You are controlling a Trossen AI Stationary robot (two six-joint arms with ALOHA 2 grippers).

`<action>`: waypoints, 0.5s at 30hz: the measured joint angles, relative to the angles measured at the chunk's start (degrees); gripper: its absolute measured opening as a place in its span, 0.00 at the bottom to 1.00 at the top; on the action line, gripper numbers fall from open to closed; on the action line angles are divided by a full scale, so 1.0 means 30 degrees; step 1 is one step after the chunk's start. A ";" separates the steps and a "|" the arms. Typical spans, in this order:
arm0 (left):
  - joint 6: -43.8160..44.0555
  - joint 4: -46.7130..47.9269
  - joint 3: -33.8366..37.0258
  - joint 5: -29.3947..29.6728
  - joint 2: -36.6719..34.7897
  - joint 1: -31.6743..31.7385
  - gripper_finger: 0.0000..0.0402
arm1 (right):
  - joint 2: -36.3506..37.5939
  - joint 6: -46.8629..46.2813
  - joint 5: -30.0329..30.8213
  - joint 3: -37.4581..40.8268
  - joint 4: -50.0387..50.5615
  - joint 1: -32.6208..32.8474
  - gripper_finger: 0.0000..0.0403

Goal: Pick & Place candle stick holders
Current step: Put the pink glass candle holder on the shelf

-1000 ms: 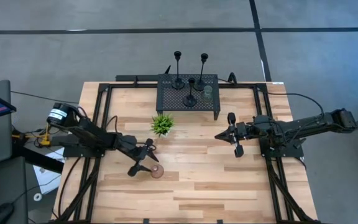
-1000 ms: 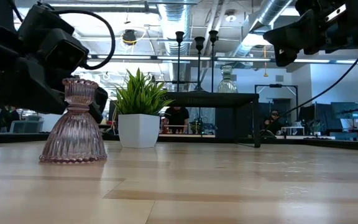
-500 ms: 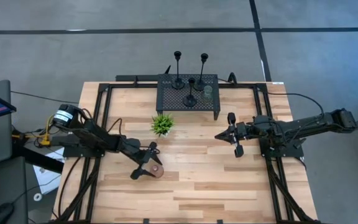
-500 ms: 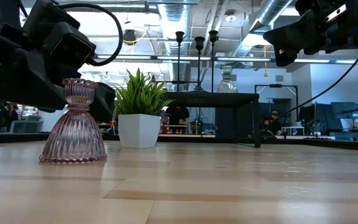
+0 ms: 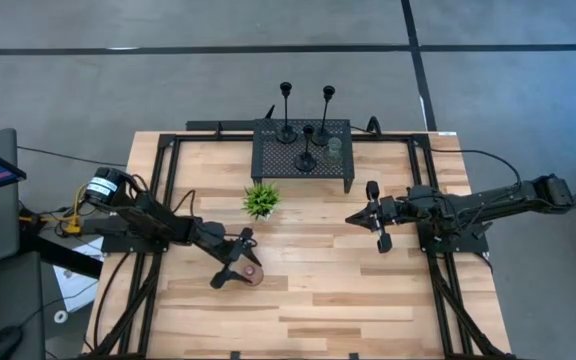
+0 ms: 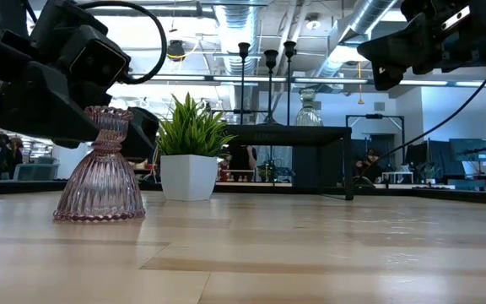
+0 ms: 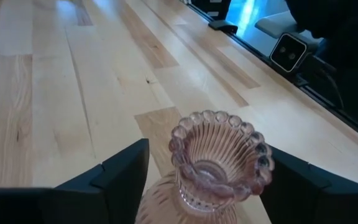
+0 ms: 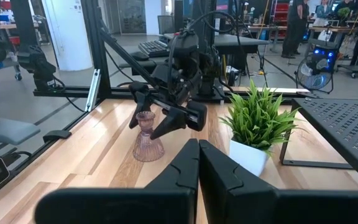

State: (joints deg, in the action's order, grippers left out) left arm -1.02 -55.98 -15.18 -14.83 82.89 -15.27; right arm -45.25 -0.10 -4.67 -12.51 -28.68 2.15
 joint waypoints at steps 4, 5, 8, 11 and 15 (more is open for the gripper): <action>0.0007 -0.0242 0.0000 0.0000 0.0000 0.0000 0.63 | -0.0005 0.0000 0.0000 0.0000 -0.0002 -0.0007 0.00; 0.0006 -0.0235 0.0000 0.0002 0.0000 0.0000 0.62 | -0.0006 0.0000 0.0000 0.0000 -0.0002 -0.0007 0.00; 0.0004 -0.0235 0.0000 0.0002 0.0000 0.0000 0.60 | 0.0000 0.0000 0.0000 0.0000 -0.0002 -0.0007 0.00; 0.0007 -0.0235 0.0000 0.0000 0.0000 0.0000 0.58 | 0.0000 0.0002 0.0000 0.0000 -0.0002 -0.0007 0.00; 0.0002 -0.0235 0.0000 0.0000 0.0000 0.0000 0.55 | -0.0007 0.0000 0.0000 0.0000 -0.0002 -0.0007 0.00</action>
State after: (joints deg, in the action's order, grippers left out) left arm -1.01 -56.69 -15.18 -14.83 82.89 -15.27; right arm -45.28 -0.10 -4.67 -12.51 -28.69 2.13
